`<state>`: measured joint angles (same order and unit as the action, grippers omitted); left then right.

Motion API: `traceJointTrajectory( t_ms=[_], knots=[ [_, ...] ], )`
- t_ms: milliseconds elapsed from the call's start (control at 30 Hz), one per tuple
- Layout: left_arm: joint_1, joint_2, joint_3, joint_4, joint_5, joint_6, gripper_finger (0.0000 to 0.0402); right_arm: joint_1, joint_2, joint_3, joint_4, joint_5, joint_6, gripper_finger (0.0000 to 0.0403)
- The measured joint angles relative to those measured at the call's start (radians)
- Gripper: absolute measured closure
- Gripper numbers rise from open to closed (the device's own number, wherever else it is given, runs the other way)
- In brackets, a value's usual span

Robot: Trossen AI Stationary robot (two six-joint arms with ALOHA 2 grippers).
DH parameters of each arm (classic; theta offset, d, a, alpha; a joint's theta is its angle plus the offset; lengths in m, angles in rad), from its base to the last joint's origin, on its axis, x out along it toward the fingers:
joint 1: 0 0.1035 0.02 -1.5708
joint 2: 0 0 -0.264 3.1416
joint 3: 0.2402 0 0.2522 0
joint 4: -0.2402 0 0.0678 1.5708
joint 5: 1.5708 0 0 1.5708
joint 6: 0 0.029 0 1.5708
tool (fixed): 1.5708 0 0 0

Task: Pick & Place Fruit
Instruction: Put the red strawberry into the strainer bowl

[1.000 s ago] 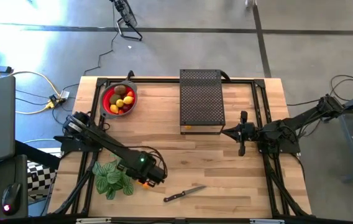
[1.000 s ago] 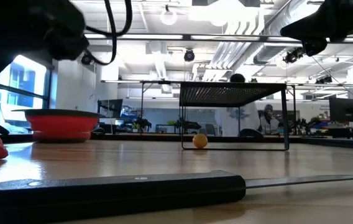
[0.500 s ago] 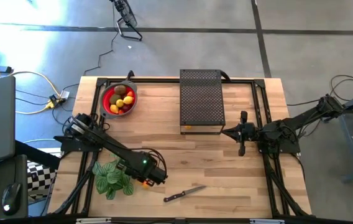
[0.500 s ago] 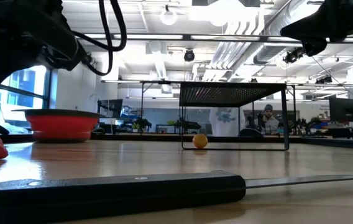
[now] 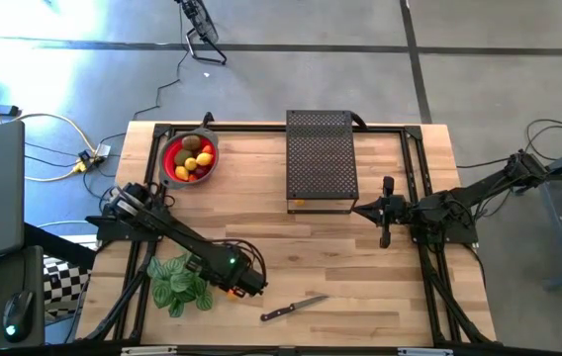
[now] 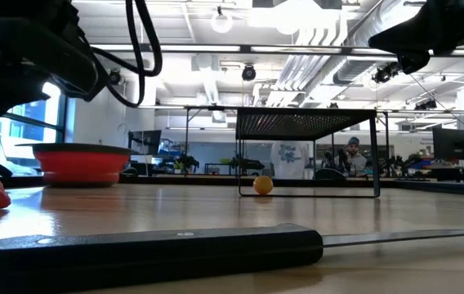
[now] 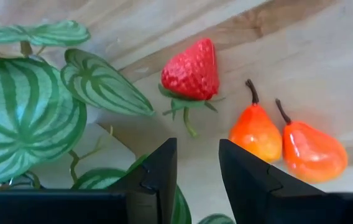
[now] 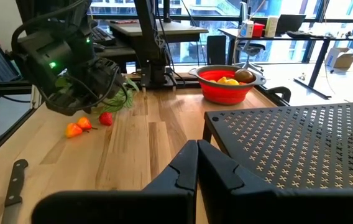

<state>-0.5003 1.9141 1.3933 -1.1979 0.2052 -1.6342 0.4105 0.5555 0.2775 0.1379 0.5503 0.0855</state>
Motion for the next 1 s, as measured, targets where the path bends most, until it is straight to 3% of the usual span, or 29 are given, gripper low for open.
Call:
traceJointTrajectory(
  t_ms=[733, 1000],
  knots=[
    [-0.026, 0.022, -0.002, -0.002, -0.084, -0.073, 0.0287, 0.0, 0.0, 0.0, 0.0, 0.0, 0.0, 0.04],
    [-0.024, 0.07, -0.002, 0.002, -0.039, -0.035, 0.0287, 0.0, 0.0, 0.0, 0.0, 0.0, 0.0, 0.04]
  ],
)
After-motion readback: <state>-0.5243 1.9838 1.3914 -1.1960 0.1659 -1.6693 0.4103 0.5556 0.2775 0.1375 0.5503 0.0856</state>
